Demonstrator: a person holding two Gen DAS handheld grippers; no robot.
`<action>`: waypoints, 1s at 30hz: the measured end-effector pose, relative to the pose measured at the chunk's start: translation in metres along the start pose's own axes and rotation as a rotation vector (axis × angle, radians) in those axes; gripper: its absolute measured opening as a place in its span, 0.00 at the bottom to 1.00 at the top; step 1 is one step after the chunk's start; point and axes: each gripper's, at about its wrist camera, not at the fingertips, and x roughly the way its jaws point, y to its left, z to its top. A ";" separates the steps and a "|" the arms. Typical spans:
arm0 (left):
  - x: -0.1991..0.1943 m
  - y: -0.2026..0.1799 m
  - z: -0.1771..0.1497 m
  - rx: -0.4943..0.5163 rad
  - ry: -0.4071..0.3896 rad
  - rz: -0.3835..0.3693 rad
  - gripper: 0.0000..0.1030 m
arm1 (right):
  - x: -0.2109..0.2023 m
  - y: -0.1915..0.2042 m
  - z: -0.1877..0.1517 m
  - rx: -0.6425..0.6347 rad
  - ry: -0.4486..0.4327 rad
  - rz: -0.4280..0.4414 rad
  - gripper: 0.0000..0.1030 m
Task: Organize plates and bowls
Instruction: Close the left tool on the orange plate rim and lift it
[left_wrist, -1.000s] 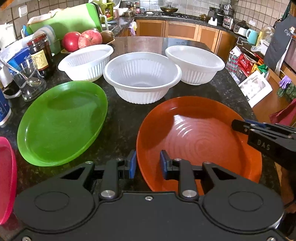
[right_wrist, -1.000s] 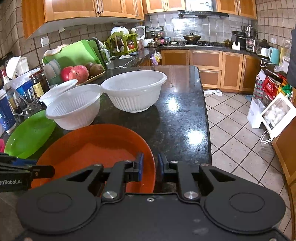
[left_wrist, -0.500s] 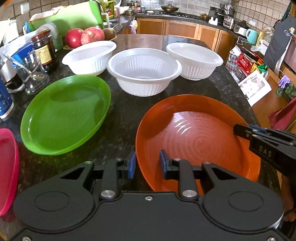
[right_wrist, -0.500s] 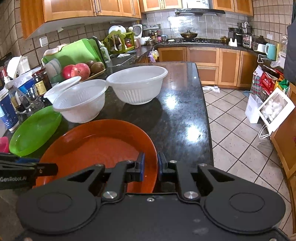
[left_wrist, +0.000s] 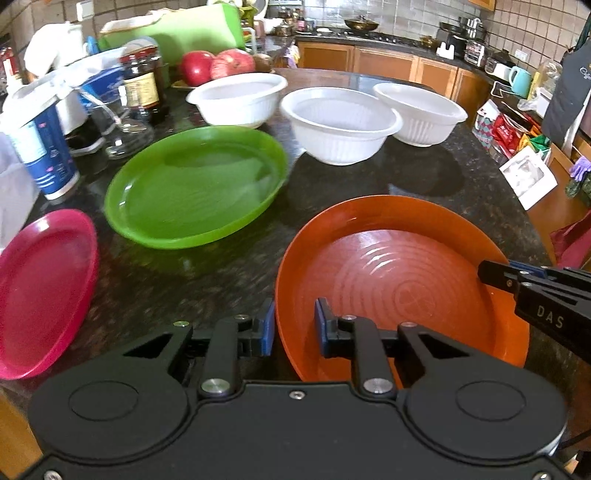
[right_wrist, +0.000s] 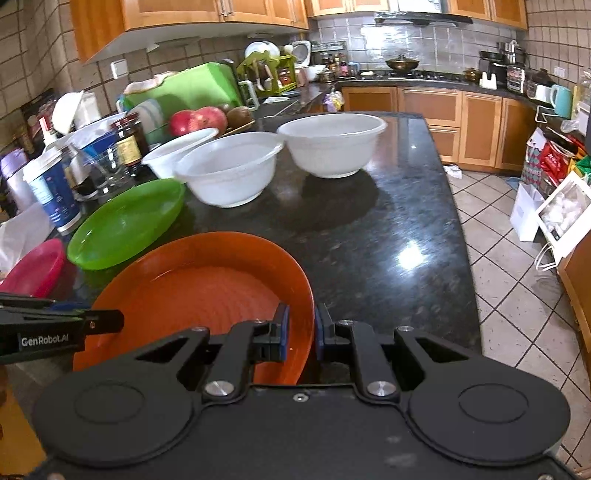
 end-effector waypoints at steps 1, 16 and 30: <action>-0.003 0.002 -0.003 0.000 -0.005 0.003 0.28 | -0.001 0.005 -0.002 -0.005 -0.002 -0.001 0.15; -0.024 0.063 -0.012 0.033 -0.070 -0.004 0.28 | -0.016 0.081 -0.012 -0.009 -0.039 -0.047 0.16; -0.049 0.150 -0.010 -0.003 -0.123 0.040 0.28 | -0.001 0.186 0.011 -0.055 -0.088 0.000 0.16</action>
